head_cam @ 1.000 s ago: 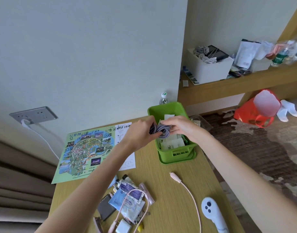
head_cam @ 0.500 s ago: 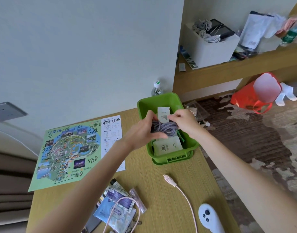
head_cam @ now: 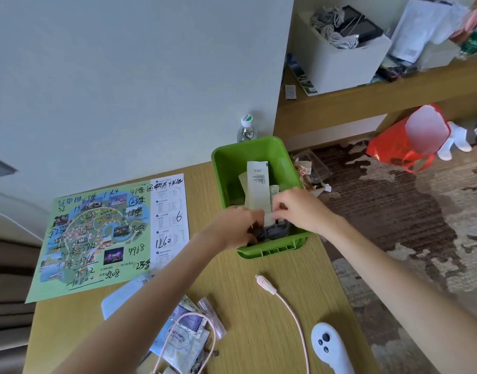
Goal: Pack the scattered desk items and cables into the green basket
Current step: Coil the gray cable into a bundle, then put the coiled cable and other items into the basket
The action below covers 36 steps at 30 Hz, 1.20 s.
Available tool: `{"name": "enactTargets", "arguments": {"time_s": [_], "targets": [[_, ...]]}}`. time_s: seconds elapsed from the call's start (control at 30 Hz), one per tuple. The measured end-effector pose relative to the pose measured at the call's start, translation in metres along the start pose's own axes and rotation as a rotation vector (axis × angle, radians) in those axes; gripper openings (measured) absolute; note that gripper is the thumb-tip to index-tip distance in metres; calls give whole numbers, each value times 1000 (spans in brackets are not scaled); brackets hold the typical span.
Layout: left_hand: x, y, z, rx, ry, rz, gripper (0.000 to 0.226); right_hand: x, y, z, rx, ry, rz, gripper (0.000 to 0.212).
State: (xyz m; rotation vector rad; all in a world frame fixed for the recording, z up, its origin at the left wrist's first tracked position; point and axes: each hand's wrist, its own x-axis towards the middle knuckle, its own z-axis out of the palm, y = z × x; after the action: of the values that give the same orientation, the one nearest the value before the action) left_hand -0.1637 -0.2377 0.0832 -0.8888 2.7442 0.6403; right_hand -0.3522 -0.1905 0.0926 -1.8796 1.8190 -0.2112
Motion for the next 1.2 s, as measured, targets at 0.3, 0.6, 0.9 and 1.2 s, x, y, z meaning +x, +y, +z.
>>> {"name": "enactTargets", "arguments": {"time_s": [0.3, 0.6, 0.9, 1.2], "targets": [[0, -5, 1, 266, 77, 125, 28, -5, -14, 8, -265, -88, -24, 8], [-92, -60, -11, -225, 625, -106, 14, -19, -81, 26, -67, 275, -246, 11], [-214, -88, 83, -392, 412, -606, 15, -40, -154, 124, 15, 219, -408, 5], [-258, -71, 167, -504, 334, -831, 15, -32, -174, 234, 46, -89, -121, 32]]}}
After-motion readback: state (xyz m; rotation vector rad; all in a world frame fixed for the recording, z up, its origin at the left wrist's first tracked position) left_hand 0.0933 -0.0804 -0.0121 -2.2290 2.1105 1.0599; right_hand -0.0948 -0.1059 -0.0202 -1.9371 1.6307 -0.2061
